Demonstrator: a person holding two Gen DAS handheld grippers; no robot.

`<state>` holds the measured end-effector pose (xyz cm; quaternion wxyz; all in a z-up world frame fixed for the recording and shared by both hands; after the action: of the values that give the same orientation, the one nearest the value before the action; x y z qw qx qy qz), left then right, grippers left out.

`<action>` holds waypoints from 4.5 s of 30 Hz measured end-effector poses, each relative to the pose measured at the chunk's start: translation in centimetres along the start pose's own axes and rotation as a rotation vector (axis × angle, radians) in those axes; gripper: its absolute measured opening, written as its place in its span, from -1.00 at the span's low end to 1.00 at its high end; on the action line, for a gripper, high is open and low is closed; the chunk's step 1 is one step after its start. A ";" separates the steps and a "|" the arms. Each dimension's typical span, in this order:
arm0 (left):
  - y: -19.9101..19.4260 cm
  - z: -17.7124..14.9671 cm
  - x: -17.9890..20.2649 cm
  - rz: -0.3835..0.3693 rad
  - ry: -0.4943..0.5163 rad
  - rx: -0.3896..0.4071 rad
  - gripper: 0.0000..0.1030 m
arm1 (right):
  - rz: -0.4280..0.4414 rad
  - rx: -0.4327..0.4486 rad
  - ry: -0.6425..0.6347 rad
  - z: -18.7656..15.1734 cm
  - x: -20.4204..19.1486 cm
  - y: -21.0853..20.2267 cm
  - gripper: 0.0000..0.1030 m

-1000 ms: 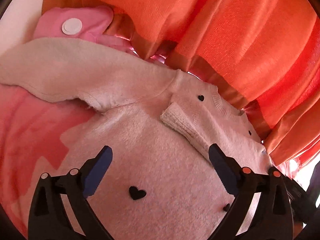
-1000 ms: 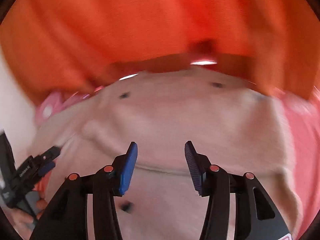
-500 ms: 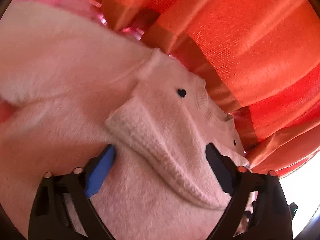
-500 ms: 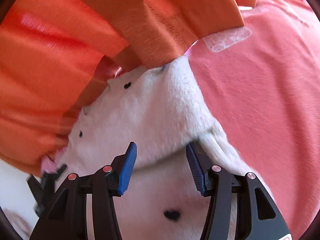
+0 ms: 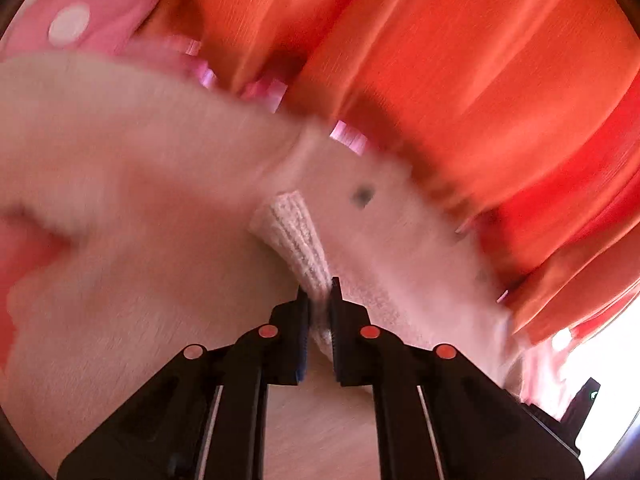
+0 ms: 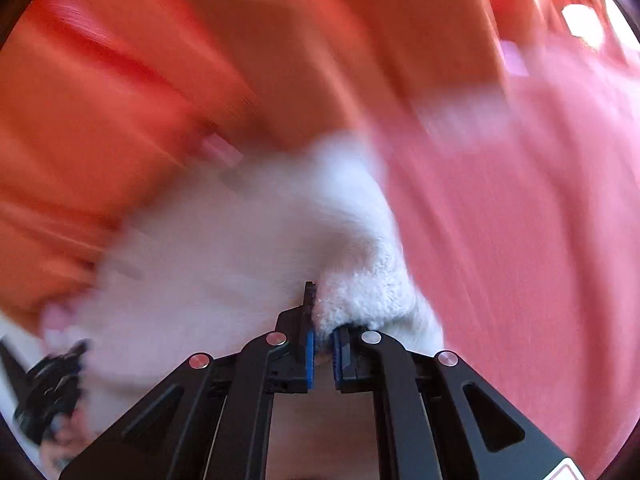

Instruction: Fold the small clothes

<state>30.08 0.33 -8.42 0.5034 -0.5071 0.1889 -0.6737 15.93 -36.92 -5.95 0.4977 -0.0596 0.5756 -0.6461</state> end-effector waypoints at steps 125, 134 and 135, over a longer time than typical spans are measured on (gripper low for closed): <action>-11.9 -2.4 -6.8 0.121 -0.120 -0.013 -0.06 | -0.028 -0.045 -0.149 -1.9 -0.4 -7.9 -0.09; -18.9 -15.5 -12.9 0.066 -0.135 -0.253 0.51 | 0.073 -0.464 -0.143 -16.3 8.2 -11.6 0.16; -19.3 -15.5 -12.9 0.030 -0.169 -0.244 0.54 | 0.098 -0.496 -0.148 -17.1 8.0 -11.2 0.16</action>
<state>6.86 15.73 -6.42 0.4622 -0.6166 0.2337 -0.5929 -5.62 -32.63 -6.53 0.5393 -0.1991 0.6806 -0.4541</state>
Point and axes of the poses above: each gripper's, at about its wrist camera, not at the fingertips, and y roughly the way its jaws point, x to its right, z to its top, the point moved 8 cm from there along y, roughly the way its jaws point, and after that the axes turned 10 degrees about -x, right-handed, at the moved point
